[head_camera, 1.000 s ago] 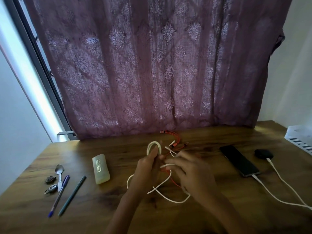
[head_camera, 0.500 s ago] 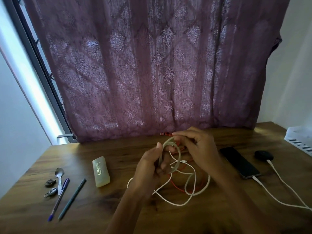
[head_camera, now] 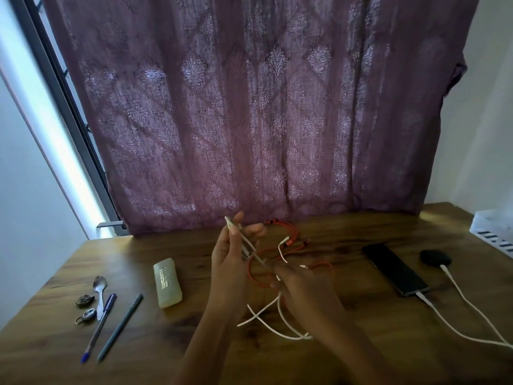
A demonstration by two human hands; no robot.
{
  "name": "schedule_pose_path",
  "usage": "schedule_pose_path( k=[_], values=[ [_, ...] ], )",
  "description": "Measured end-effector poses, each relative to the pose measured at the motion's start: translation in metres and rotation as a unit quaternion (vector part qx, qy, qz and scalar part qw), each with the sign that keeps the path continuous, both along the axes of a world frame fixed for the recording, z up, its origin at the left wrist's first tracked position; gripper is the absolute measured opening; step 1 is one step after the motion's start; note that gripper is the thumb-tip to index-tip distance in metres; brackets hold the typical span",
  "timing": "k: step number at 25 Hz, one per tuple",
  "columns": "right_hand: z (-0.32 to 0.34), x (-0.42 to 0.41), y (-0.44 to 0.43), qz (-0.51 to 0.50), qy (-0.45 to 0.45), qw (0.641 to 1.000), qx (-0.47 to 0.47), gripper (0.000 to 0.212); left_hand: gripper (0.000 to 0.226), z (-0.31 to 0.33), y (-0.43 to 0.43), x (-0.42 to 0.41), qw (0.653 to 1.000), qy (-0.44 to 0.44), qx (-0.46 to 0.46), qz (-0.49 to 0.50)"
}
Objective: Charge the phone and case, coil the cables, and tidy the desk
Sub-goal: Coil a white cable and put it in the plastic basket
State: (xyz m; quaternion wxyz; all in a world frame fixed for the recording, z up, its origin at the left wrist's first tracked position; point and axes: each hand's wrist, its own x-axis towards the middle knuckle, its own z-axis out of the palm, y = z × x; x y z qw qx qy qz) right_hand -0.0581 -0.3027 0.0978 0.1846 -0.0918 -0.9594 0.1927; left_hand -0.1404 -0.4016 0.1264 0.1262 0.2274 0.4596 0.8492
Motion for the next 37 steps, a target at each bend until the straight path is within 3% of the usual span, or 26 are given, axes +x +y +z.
schedule_pose_path(
  k=[4,6,8,9,11,13,15,18,21,25,29,33,36,37],
  values=[
    [0.011,0.008,-0.003,0.009,0.037,0.999,-0.009,0.031,0.031,-0.015,0.002,0.000,0.967,0.149,-0.152,0.140],
    [0.021,0.014,-0.002,0.019,0.073,0.997,-0.019,0.026,0.030,-0.025,0.002,-0.004,0.917,0.245,-0.249,0.192],
    [0.032,0.018,0.001,0.039,0.120,0.992,0.020,0.023,0.031,-0.033,0.000,-0.006,0.864,0.329,-0.336,0.183],
    [0.035,0.018,0.005,0.043,0.149,0.986,0.054,0.021,0.029,-0.036,0.000,-0.006,0.854,0.345,-0.354,0.159],
    [0.042,0.018,0.015,0.047,0.185,0.979,0.067,0.017,0.023,-0.032,-0.001,0.001,0.893,0.295,-0.336,0.054],
    [0.046,0.014,0.029,0.068,0.191,0.979,0.009,0.012,0.037,-0.019,-0.003,0.013,0.940,0.194,-0.272,-0.065],
    [0.047,0.011,0.040,0.103,0.186,0.972,-0.103,0.013,0.045,-0.008,-0.005,0.021,0.950,0.136,-0.245,-0.141],
    [0.049,0.009,0.041,0.161,0.160,0.929,-0.293,0.025,0.045,0.001,-0.006,0.020,0.952,0.059,-0.193,-0.231],
    [0.042,0.006,0.036,0.163,0.133,0.905,-0.370,0.026,0.047,0.001,-0.005,0.018,0.952,-0.022,-0.102,-0.287],
    [0.027,0.004,0.029,0.086,0.090,0.879,-0.460,0.019,0.040,0.000,-0.004,0.017,0.961,-0.114,-0.040,-0.250],
    [0.013,0.003,0.030,0.060,0.105,0.925,-0.359,0.012,0.036,0.003,-0.002,0.014,0.973,-0.121,-0.024,-0.193],
    [0.011,0.002,0.023,0.020,0.083,0.876,-0.475,0.027,0.040,0.003,-0.001,0.014,0.980,-0.113,-0.021,-0.160],
    [0.008,0.003,0.024,0.014,0.039,0.858,-0.512,0.058,0.041,0.003,-0.001,0.014,0.983,-0.109,-0.030,-0.143],
    [0.010,0.003,0.024,0.020,0.039,0.855,-0.517,0.056,0.041,0.002,-0.001,0.014,0.984,-0.105,-0.038,-0.138]
  ],
)
